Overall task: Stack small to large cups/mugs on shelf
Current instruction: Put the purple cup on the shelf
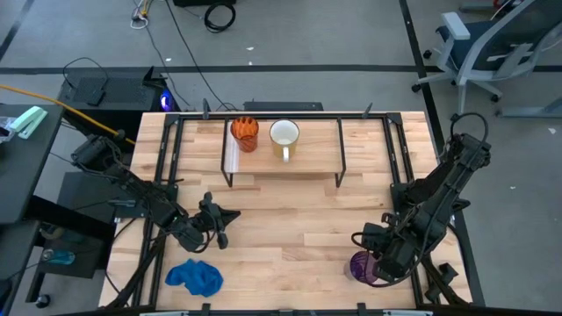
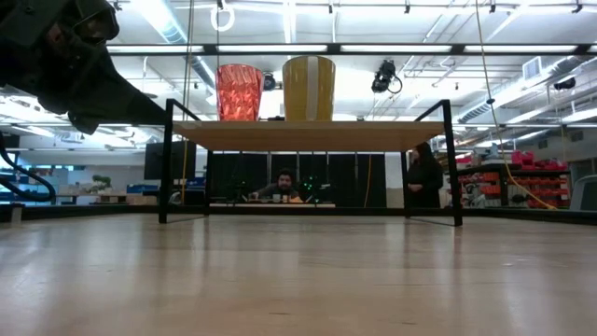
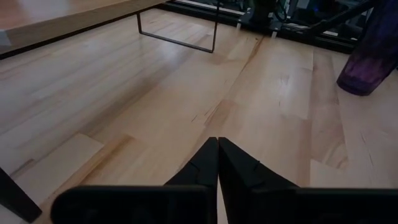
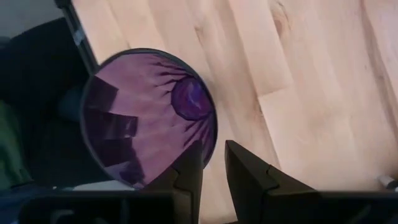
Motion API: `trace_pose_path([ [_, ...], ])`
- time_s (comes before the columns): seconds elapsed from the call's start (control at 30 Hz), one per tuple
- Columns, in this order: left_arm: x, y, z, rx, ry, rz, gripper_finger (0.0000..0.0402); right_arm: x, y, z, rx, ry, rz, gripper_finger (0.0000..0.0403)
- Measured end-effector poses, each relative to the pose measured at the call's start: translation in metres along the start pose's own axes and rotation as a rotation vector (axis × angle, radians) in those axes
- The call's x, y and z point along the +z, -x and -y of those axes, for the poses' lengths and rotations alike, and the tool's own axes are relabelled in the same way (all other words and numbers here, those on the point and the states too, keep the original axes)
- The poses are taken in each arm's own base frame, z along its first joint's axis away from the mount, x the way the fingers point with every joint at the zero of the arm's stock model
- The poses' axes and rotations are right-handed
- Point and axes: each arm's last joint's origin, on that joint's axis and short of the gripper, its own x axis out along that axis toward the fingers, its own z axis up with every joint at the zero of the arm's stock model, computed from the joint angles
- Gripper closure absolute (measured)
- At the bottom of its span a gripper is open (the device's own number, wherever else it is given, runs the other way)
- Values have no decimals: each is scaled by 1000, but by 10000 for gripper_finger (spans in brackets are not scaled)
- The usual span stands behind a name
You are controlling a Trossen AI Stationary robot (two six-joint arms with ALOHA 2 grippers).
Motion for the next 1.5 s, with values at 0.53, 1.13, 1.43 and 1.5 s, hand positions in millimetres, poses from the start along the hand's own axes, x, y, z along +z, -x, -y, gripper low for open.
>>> trace_pose_path([
  [0.53, 0, 0, 0, 0, 2, 0, 388, 1, -25, -11, -82, 52, -34, 328],
  [1.13, 0, 0, 0, 0, 3, 0, 389, 2, -28, -12, -103, 62, -14, 350],
  [1.43, 0, 0, 0, 0, 1, 0, 378, 2, -29, -12, -101, 125, -17, 393],
  [1.5, 0, 0, 0, 0, 1, 0, 380, 2, -29, -12, -101, 142, -18, 391],
])
